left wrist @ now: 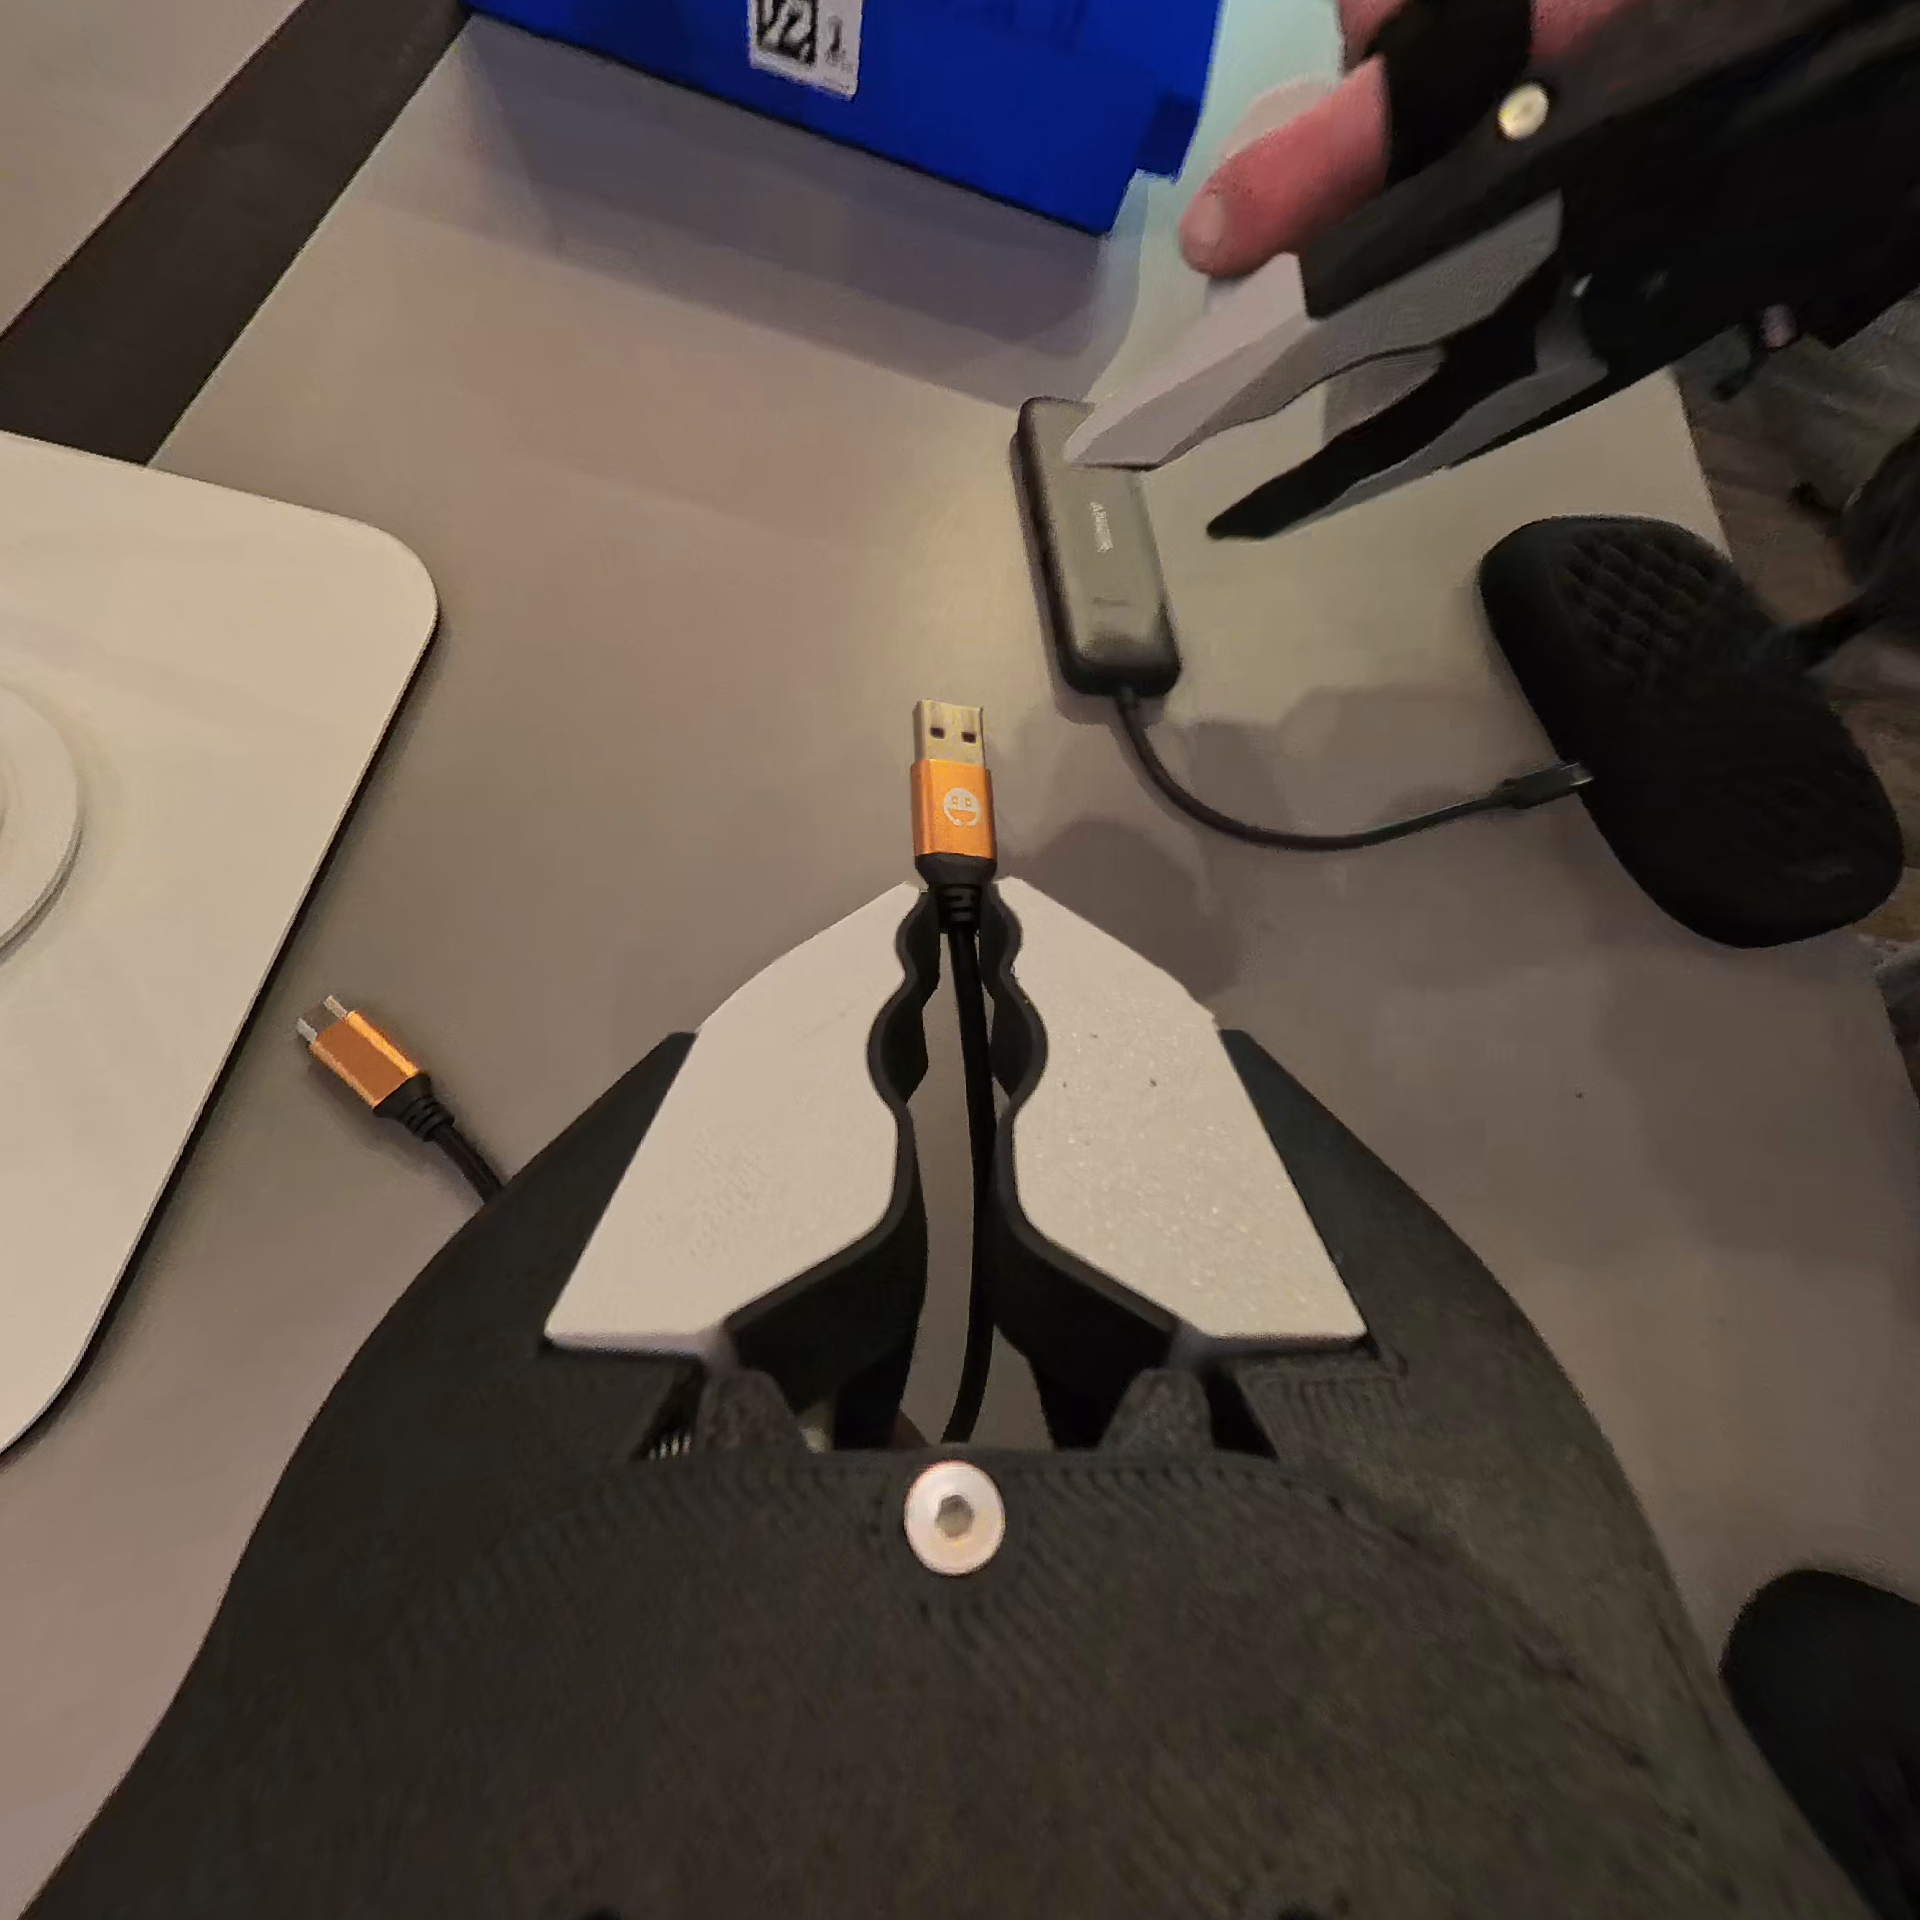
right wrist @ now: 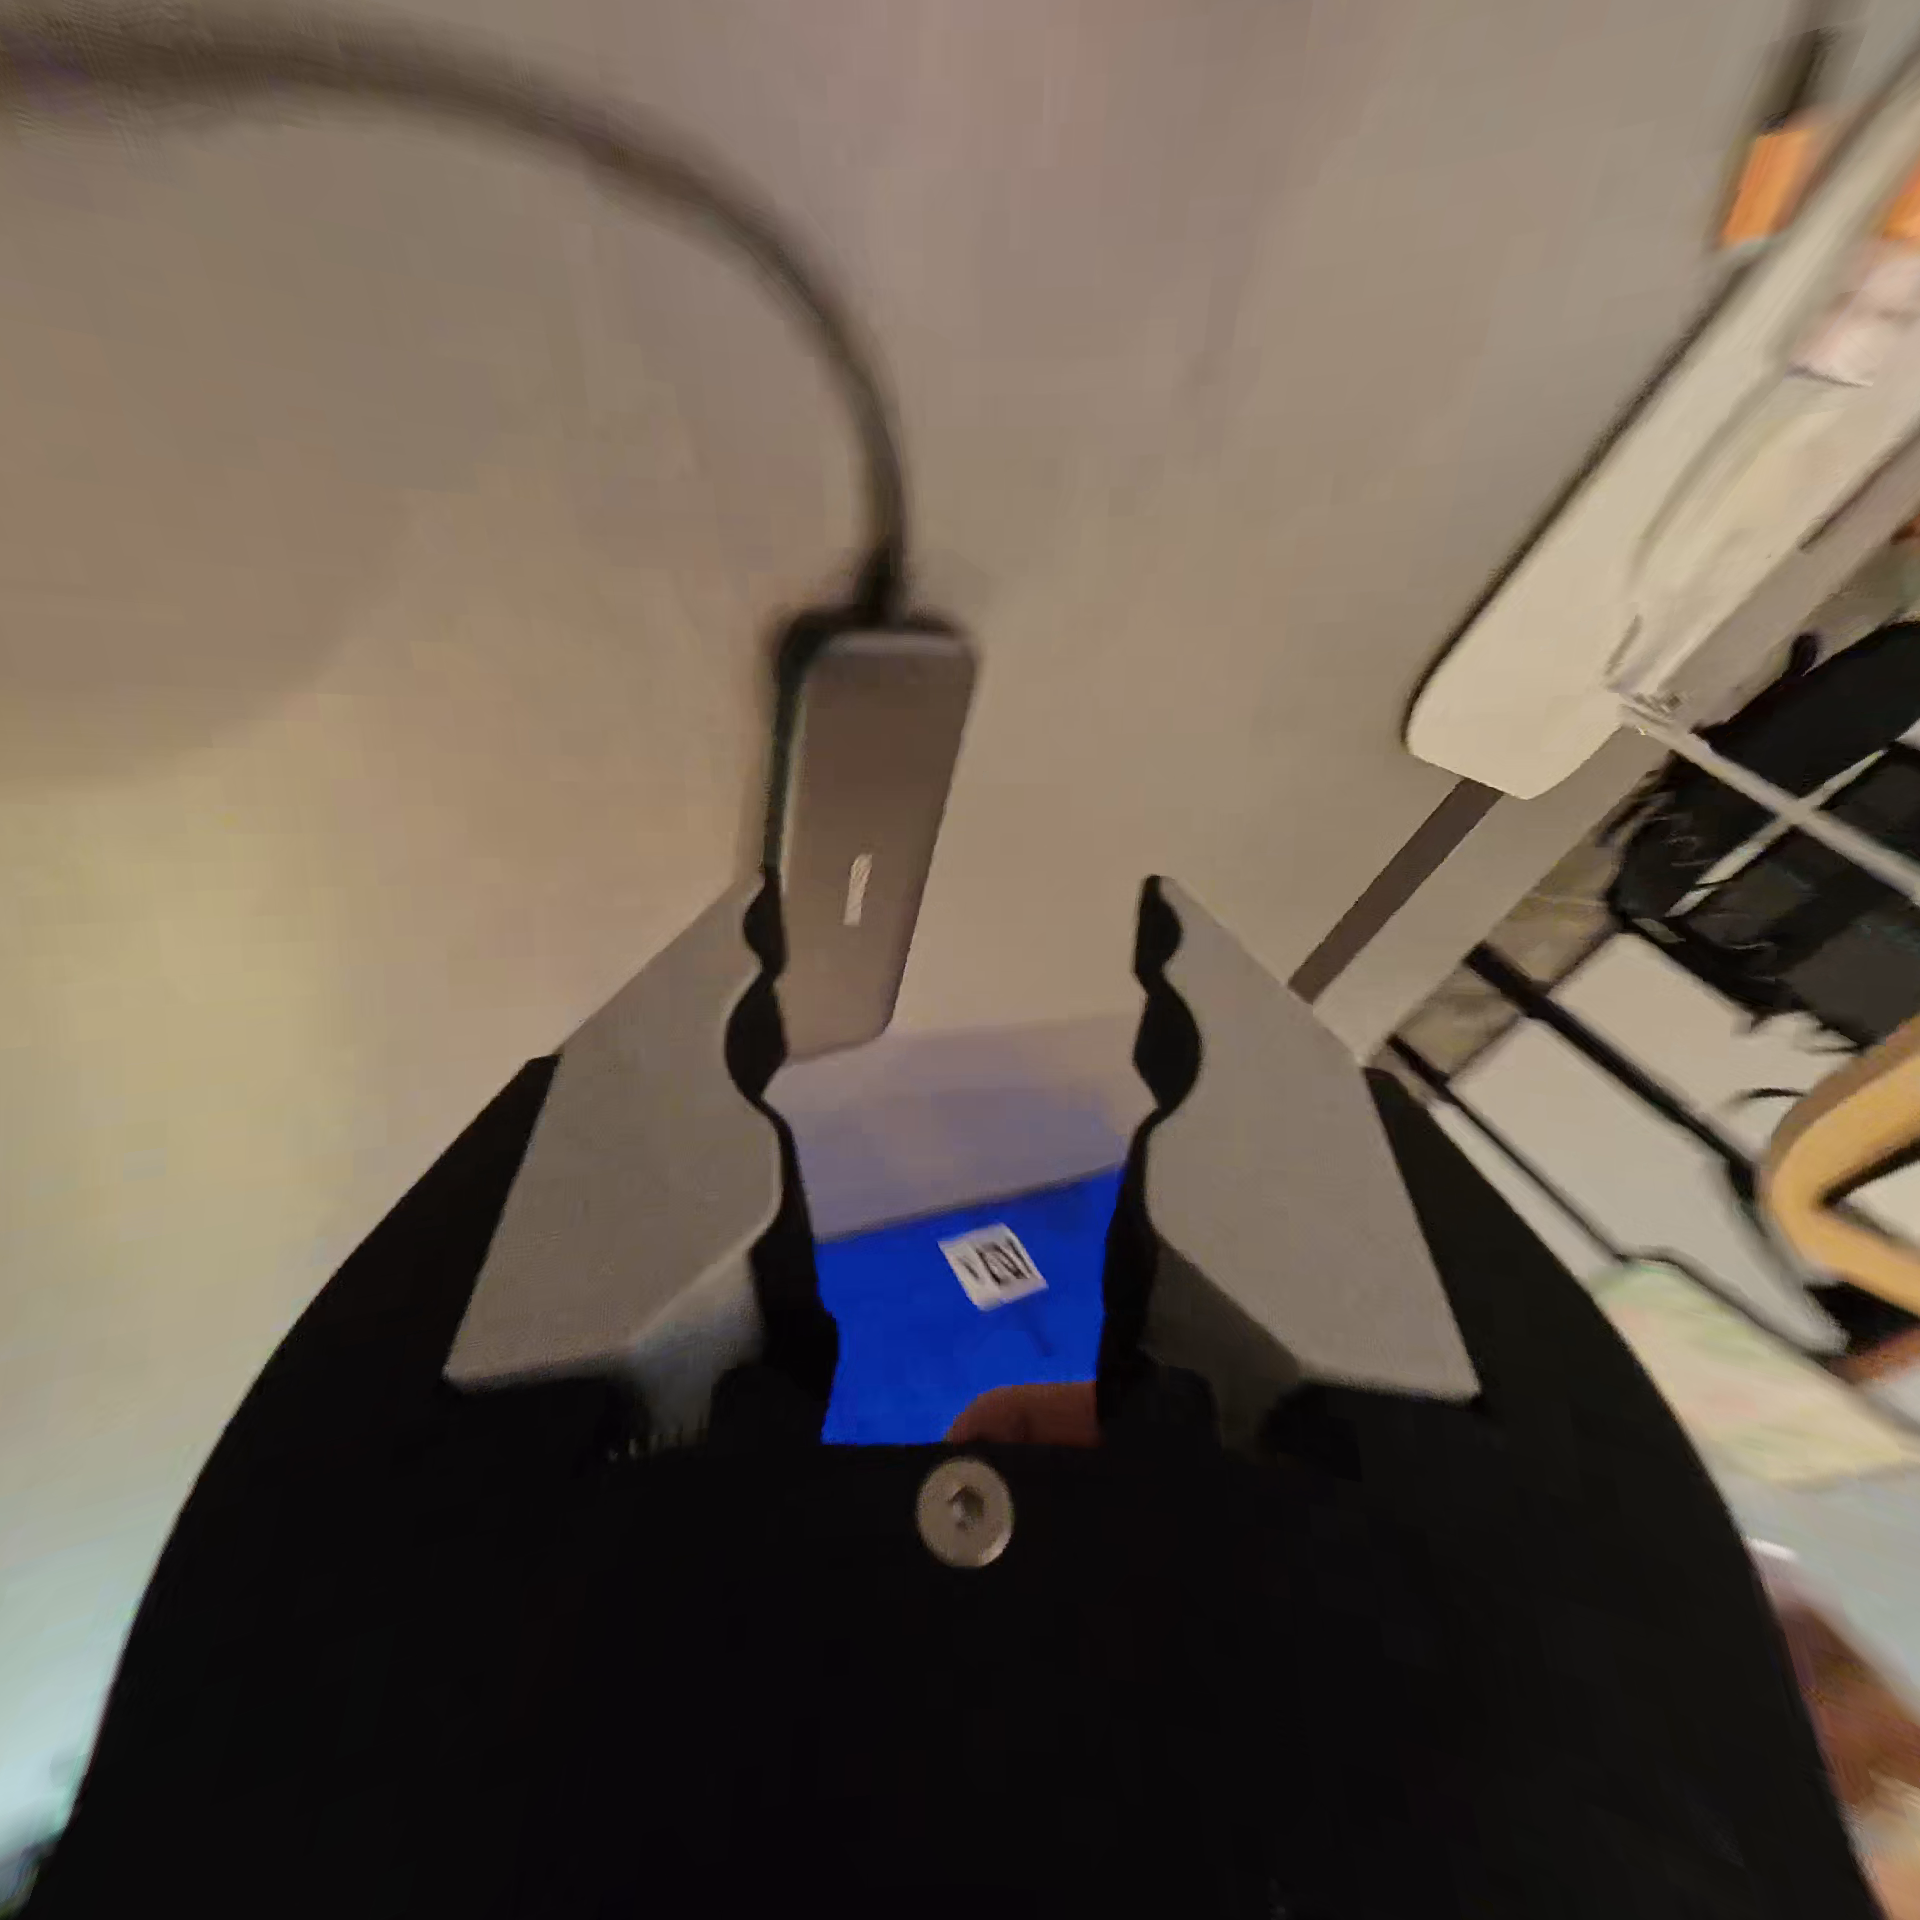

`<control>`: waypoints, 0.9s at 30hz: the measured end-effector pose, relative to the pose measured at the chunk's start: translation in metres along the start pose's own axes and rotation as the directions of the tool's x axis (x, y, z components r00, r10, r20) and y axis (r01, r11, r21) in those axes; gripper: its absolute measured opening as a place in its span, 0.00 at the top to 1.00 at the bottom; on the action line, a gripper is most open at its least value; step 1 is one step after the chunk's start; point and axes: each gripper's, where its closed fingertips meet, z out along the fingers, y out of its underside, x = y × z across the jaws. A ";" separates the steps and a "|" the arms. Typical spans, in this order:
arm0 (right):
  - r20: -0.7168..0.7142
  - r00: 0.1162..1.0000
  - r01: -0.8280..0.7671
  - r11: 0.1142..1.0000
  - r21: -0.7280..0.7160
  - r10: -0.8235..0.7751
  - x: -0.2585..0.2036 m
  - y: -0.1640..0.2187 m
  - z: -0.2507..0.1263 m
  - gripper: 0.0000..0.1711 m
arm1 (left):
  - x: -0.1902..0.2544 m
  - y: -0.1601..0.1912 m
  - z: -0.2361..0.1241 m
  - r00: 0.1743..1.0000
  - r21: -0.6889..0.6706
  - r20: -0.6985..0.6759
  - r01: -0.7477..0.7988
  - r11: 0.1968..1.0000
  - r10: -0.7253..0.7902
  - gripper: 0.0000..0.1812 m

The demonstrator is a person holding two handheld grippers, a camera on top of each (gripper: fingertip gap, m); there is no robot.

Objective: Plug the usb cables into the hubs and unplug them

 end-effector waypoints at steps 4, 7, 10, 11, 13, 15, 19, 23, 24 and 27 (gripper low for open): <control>0.042 0.916 -0.375 0.819 0.435 0.398 0.049 -0.041 -0.046 0.78 | 0.024 -0.023 -0.006 0.990 0.120 -0.140 0.011 0.993 0.006 0.96; 0.086 0.849 -0.434 0.596 0.676 0.521 0.083 -0.059 -0.081 0.76 | 0.035 -0.031 -0.007 0.983 0.150 -0.182 -0.001 0.989 0.029 0.96; 0.165 0.813 -0.468 0.457 0.756 0.559 0.098 -0.064 -0.089 0.77 | 0.045 -0.038 -0.006 0.976 0.169 -0.207 -0.026 0.985 0.062 0.96; 0.203 0.805 -0.486 0.425 0.764 0.557 0.098 -0.065 -0.088 0.79 | 0.047 -0.040 -0.005 0.975 0.171 -0.211 -0.035 0.985 0.071 0.96; 0.237 0.796 -0.505 0.396 0.767 0.557 0.099 -0.063 -0.082 0.84 | 0.052 -0.042 -0.003 0.972 0.171 -0.216 -0.053 0.984 0.090 0.96; 0.305 0.786 -0.531 0.335 0.779 0.537 0.098 -0.065 -0.084 0.90 | 0.055 -0.045 -0.002 0.970 0.171 -0.221 -0.063 0.983 0.101 0.96; 0.373 0.787 -0.551 0.287 0.783 0.492 0.092 -0.068 -0.088 0.85 | 0.059 -0.046 0.000 0.967 0.172 -0.229 -0.071 0.983 0.110 0.96; 0.403 0.797 -0.557 0.290 0.778 0.450 0.086 -0.074 -0.089 0.85 | 0.060 -0.048 0.001 0.964 0.185 -0.243 -0.066 0.980 0.111 0.96; 0.401 0.796 -0.558 0.294 0.776 0.453 0.086 -0.074 -0.088 0.88 | 0.061 -0.049 0.001 0.963 0.187 -0.244 -0.067 0.980 0.113 0.96; 0.400 0.794 -0.552 0.269 0.789 0.457 0.087 -0.075 -0.089 0.92 | 0.064 -0.049 0.002 0.960 0.185 -0.251 -0.077 0.980 0.123 0.96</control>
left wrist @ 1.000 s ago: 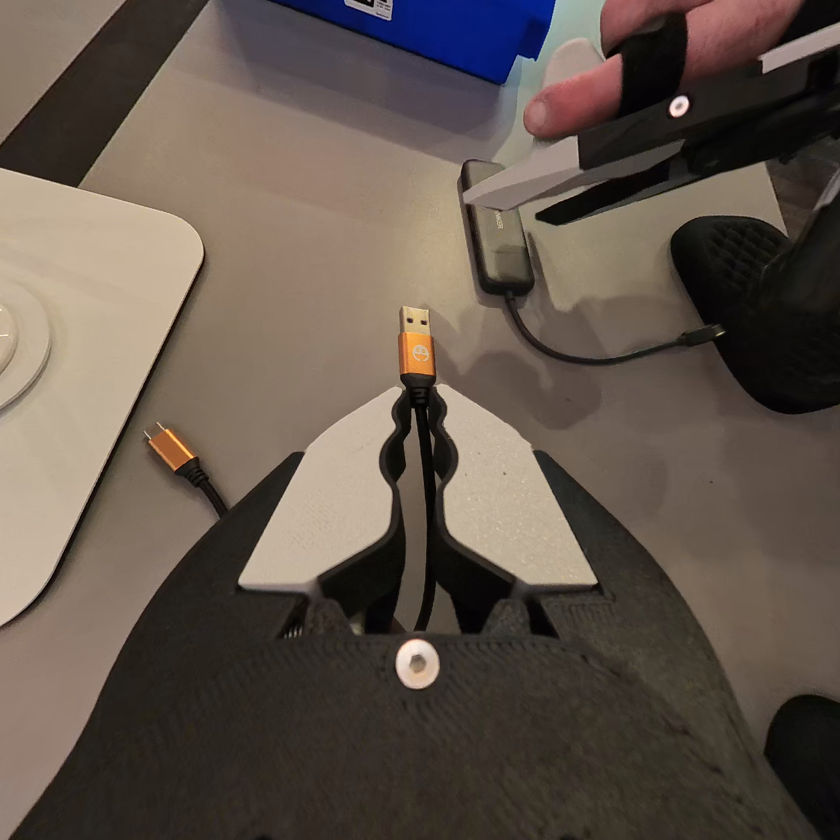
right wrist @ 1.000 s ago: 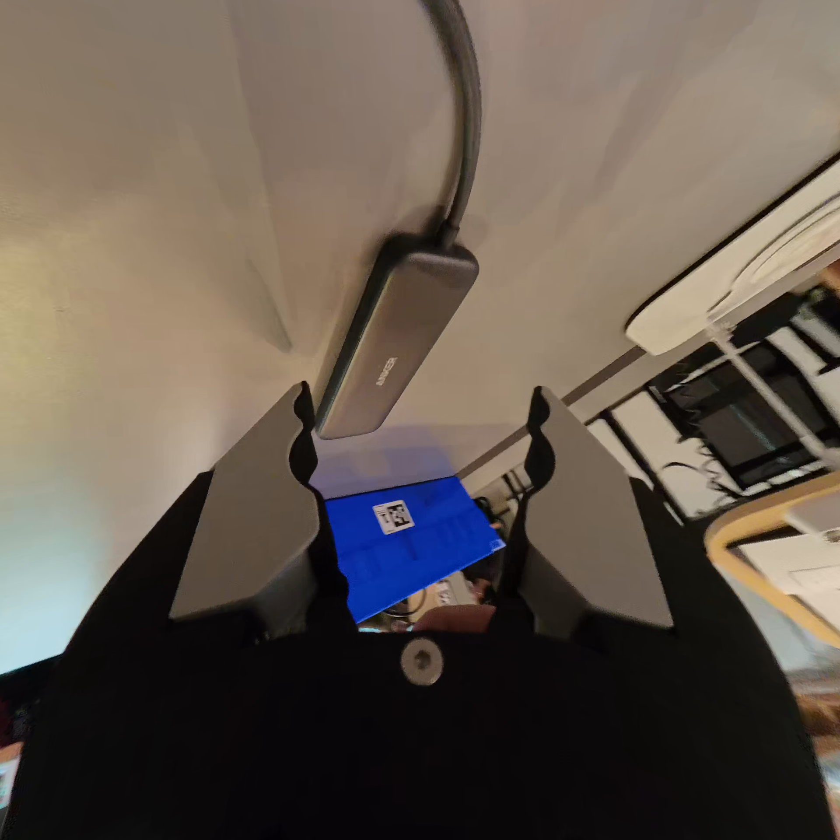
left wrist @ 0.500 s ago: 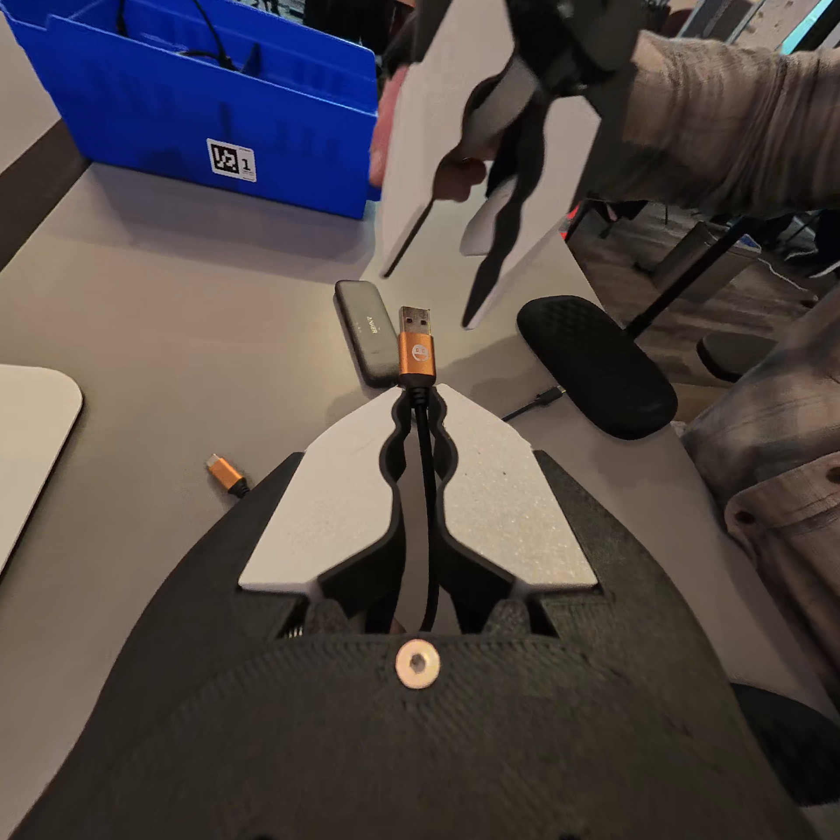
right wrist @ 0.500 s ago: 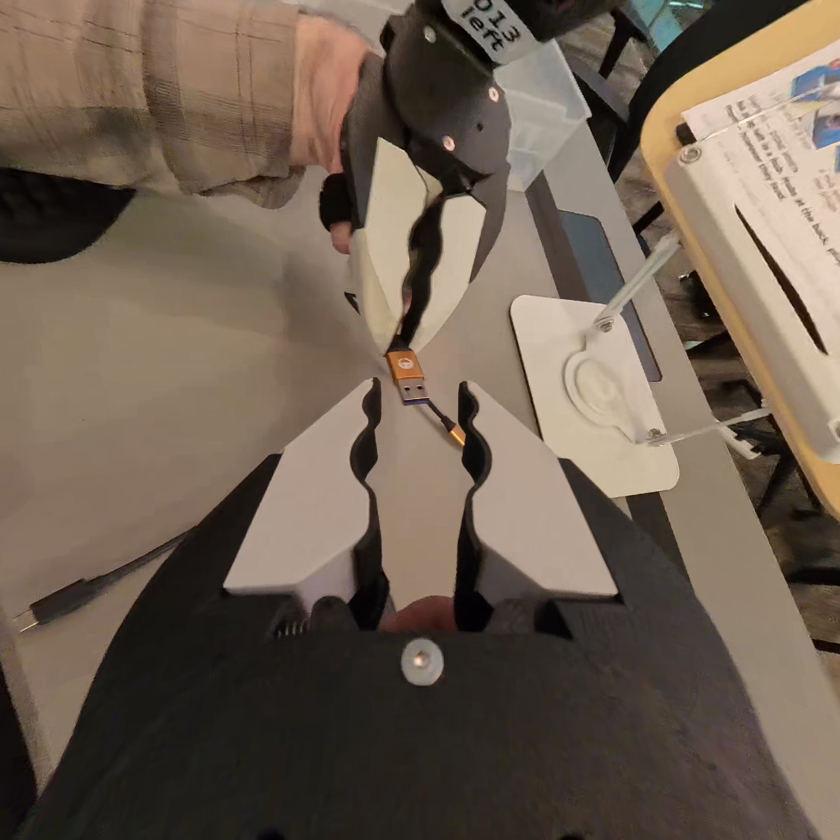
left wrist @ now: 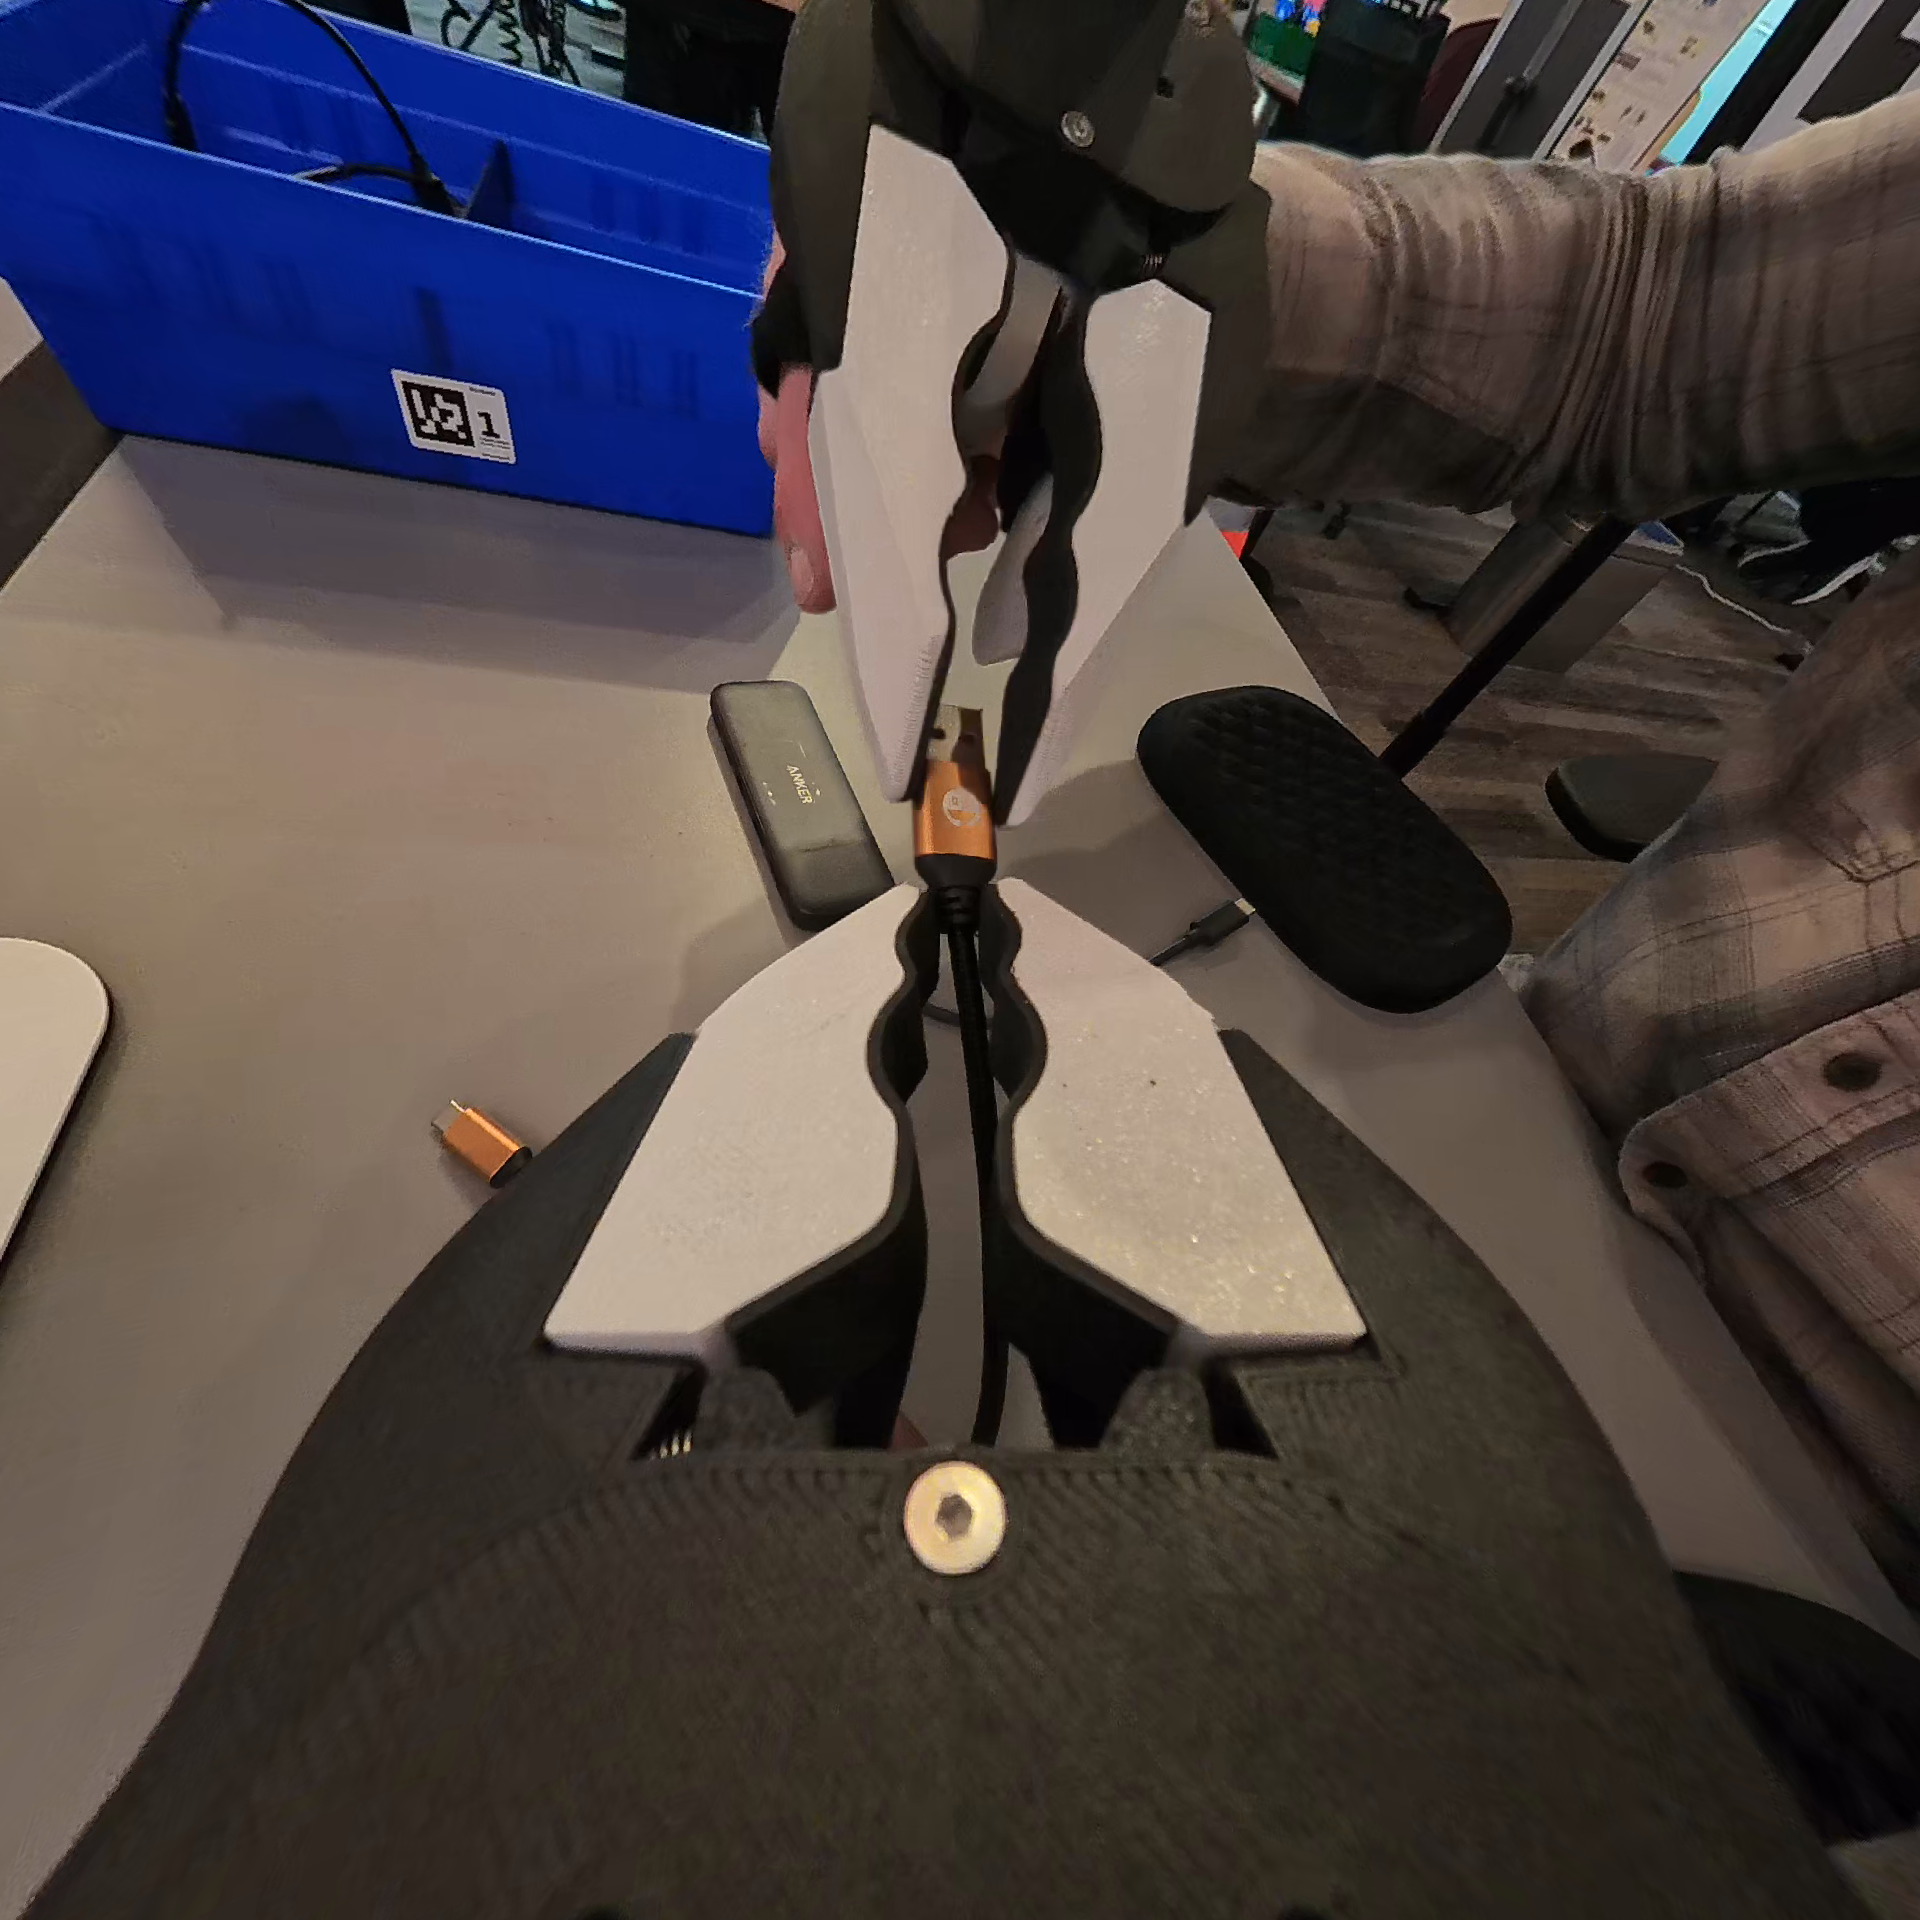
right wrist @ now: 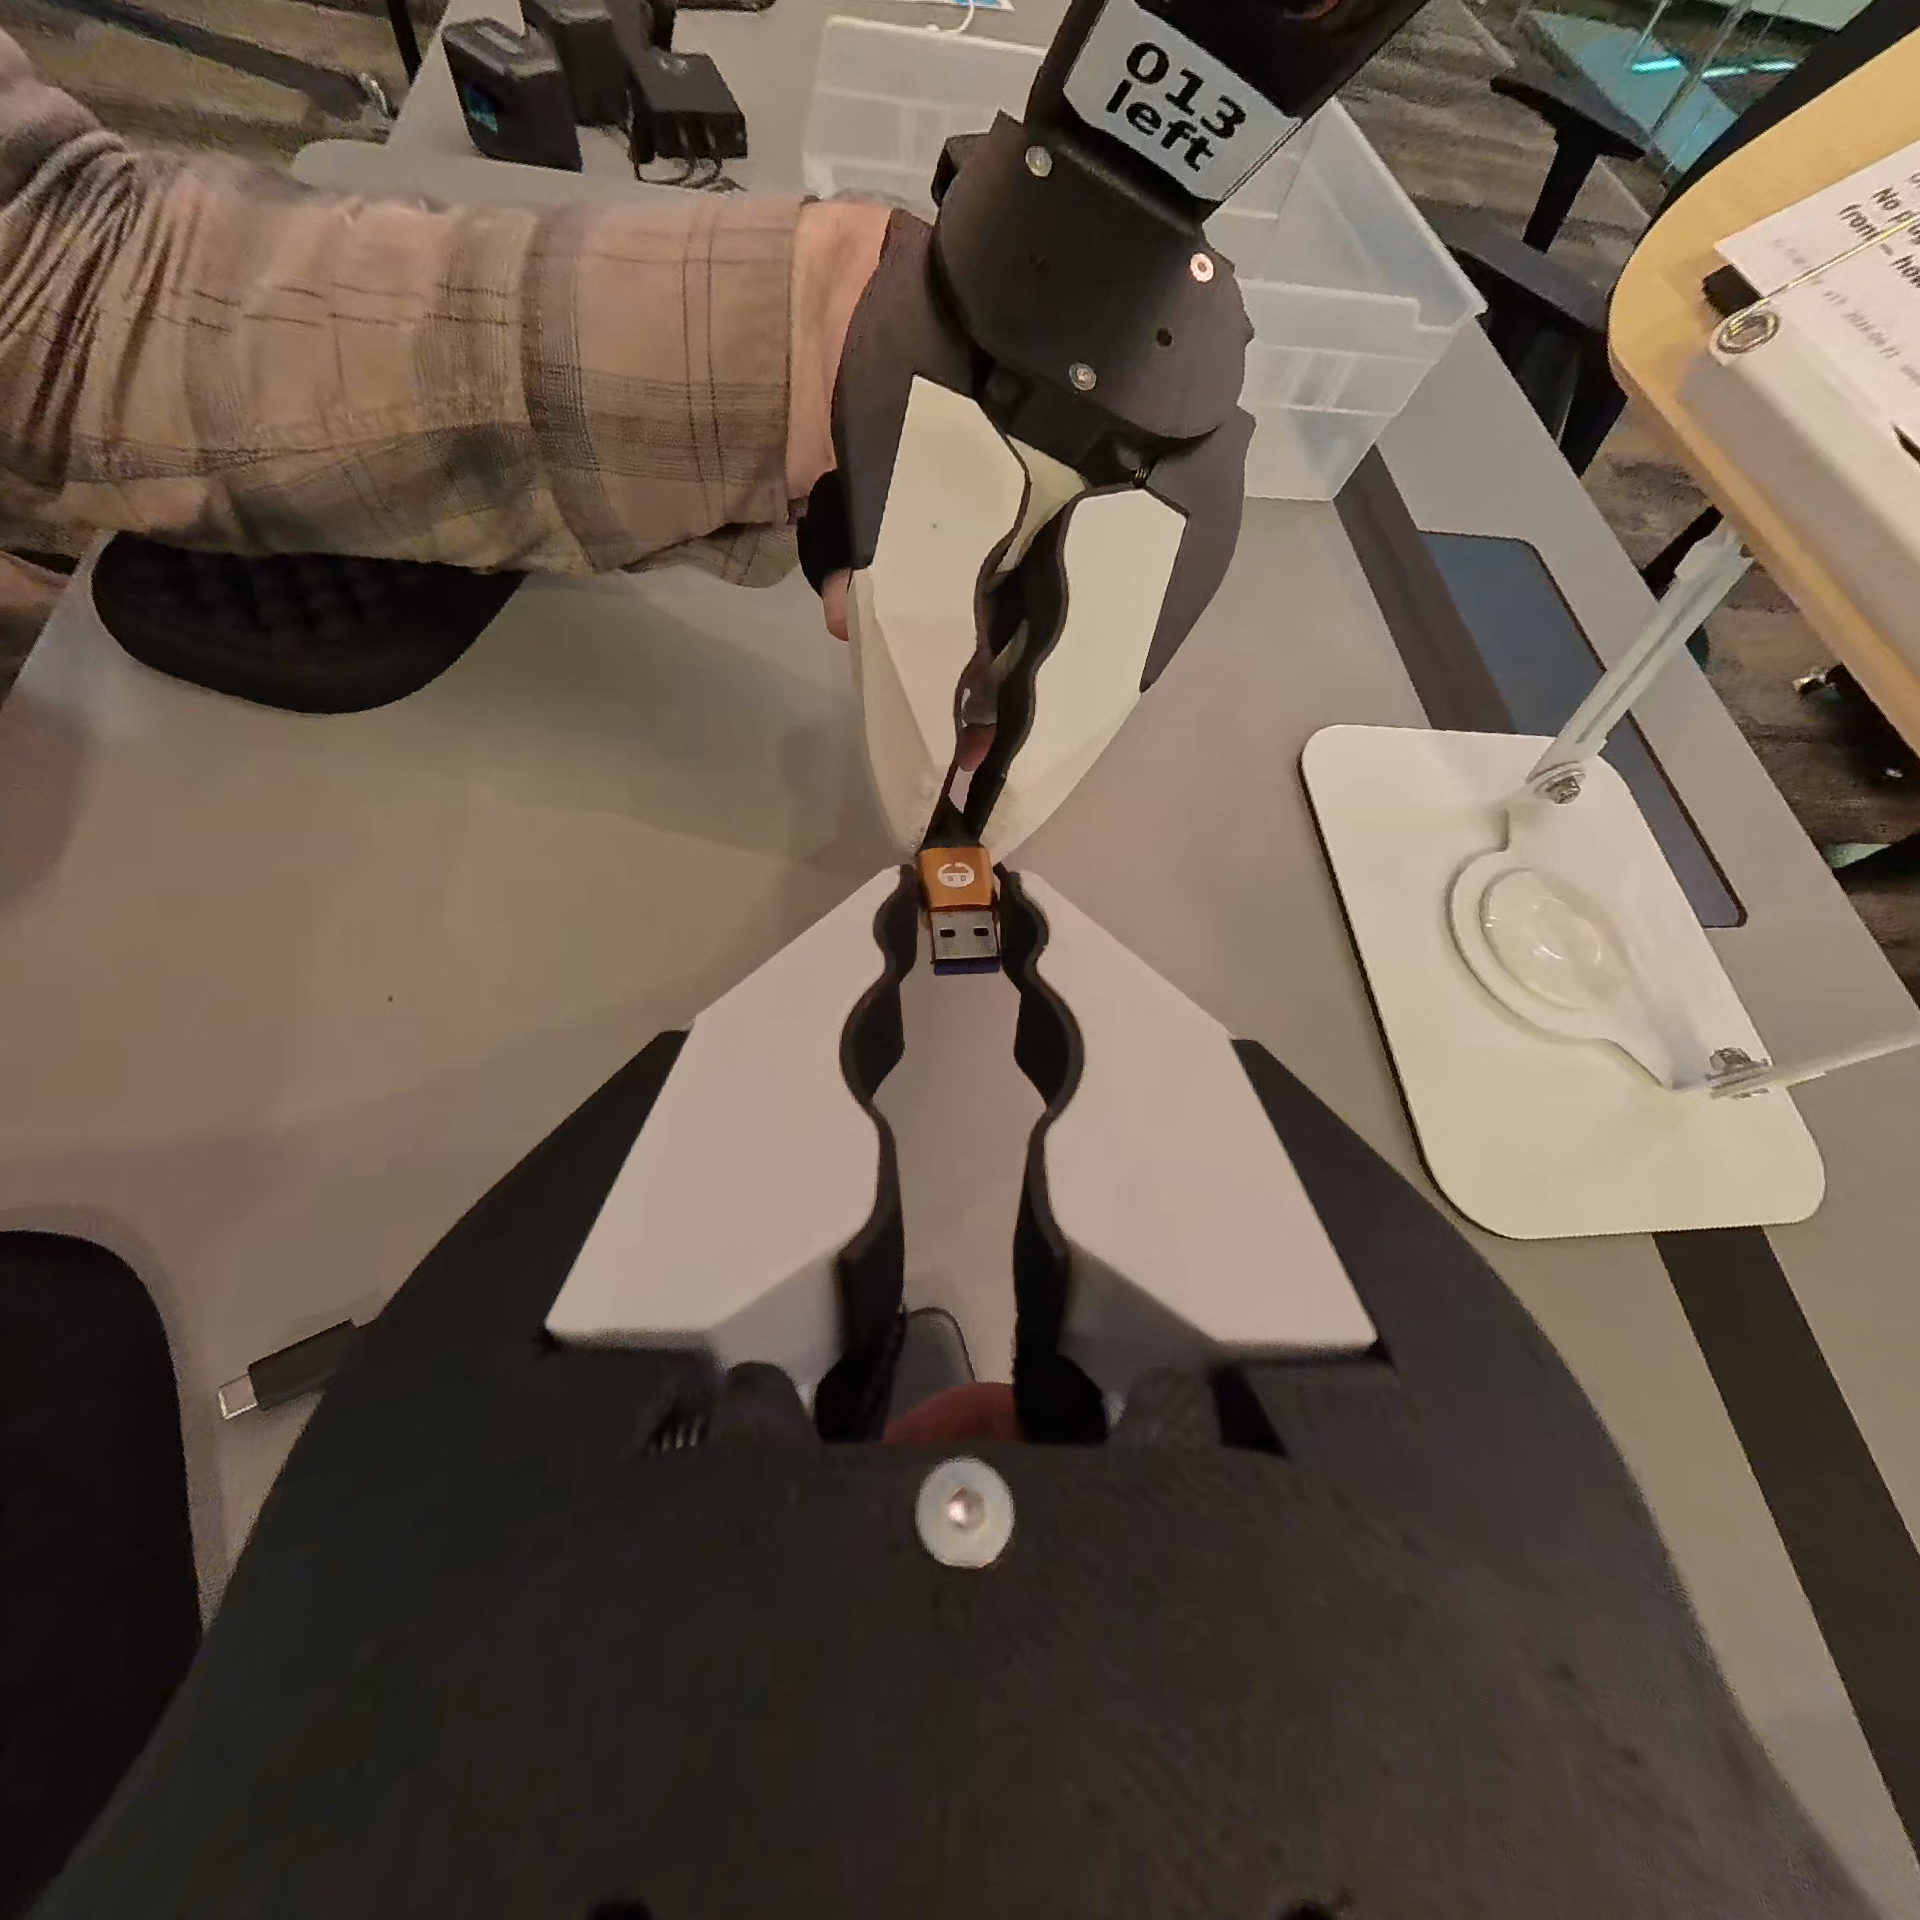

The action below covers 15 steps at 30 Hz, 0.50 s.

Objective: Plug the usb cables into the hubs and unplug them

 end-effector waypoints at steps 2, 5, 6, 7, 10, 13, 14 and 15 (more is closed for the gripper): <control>0.008 1.000 -0.016 1.000 0.012 0.015 0.000 0.000 -0.001 0.92 | 0.000 0.000 0.001 1.000 -0.004 0.001 -0.003 1.000 0.003 0.96; 0.019 0.998 -0.056 0.997 0.056 0.055 0.000 -0.003 -0.003 0.92 | 0.001 -0.004 0.000 1.000 0.013 -0.001 -0.005 1.000 0.005 0.96; 0.018 0.998 -0.061 0.996 0.070 0.060 0.000 -0.004 -0.005 0.93 | 0.001 -0.005 0.000 1.000 0.019 0.004 -0.005 1.000 0.005 0.96; 0.024 0.997 -0.069 0.994 0.084 0.067 0.000 -0.005 -0.006 0.93 | 0.002 -0.007 0.000 1.000 0.026 0.002 -0.005 1.000 0.005 0.96; 0.031 0.995 -0.094 0.987 0.127 0.091 0.000 -0.009 -0.009 0.93 | 0.004 -0.011 0.000 1.000 0.047 0.002 -0.020 0.999 0.019 0.96; 0.030 0.994 -0.113 0.981 0.160 0.109 0.001 -0.012 -0.012 0.93 | 0.004 -0.016 -0.001 0.999 0.065 0.012 -0.032 0.997 0.031 0.96; 0.029 0.993 -0.115 0.979 0.168 0.112 0.001 -0.013 -0.013 0.93 | 0.004 -0.017 -0.001 0.999 0.067 0.013 -0.037 0.997 0.037 0.96; 0.027 0.993 -0.119 0.976 0.181 0.116 0.001 -0.015 -0.014 0.93 | 0.004 -0.018 -0.001 0.998 0.075 0.020 -0.054 0.996 0.052 0.96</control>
